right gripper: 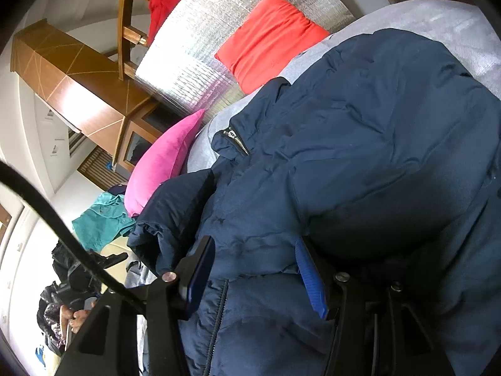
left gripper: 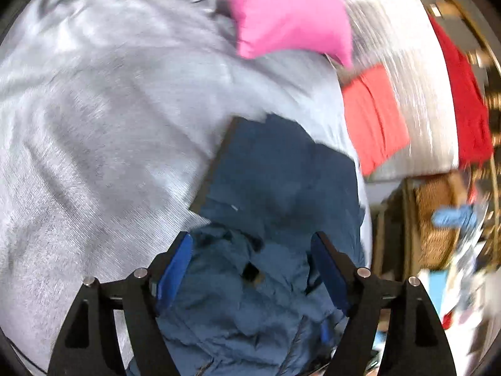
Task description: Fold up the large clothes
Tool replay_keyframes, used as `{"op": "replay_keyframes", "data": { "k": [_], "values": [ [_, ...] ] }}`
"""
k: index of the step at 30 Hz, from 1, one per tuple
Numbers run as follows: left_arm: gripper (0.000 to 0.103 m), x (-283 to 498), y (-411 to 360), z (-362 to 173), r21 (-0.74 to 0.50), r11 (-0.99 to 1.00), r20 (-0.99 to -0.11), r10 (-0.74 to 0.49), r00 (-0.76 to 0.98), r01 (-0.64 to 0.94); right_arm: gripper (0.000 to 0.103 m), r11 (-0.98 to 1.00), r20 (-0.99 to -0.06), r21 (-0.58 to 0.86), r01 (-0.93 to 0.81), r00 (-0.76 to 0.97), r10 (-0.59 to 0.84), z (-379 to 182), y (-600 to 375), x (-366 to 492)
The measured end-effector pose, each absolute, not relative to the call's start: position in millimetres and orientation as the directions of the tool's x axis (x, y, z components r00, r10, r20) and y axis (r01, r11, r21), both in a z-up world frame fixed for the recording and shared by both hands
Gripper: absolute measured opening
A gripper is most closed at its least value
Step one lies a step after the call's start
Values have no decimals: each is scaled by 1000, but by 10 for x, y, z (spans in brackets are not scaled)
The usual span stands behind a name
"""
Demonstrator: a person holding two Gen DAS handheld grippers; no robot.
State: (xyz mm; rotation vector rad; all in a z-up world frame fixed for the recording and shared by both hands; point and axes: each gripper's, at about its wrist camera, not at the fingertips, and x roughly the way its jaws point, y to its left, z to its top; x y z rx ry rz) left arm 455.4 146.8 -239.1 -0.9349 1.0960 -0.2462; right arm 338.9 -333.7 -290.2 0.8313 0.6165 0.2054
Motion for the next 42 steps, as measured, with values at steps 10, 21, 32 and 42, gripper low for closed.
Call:
{"op": "replay_keyframes", "data": {
  "k": [10,21,32,42],
  "values": [
    [77,4800,1400,-2822,-862,392,-507,-690,517,-322,58,666,-429,743,63,808,403,-2904,-3339,3396],
    [29,4959,1233,-2810,-875,390,-483,-660,576,-287,59,657,-418,752,54,809,412,-2934,-3349,3395],
    [49,5054,1049,-2797,-898,343,-439,-695,570,-275,60,650,-409,759,45,809,422,-2920,-3363,3386],
    [61,5029,1129,-2911,-904,295,-428,-665,613,-311,63,648,-400,761,31,809,431,-2914,-3354,3385]
  ]
}}
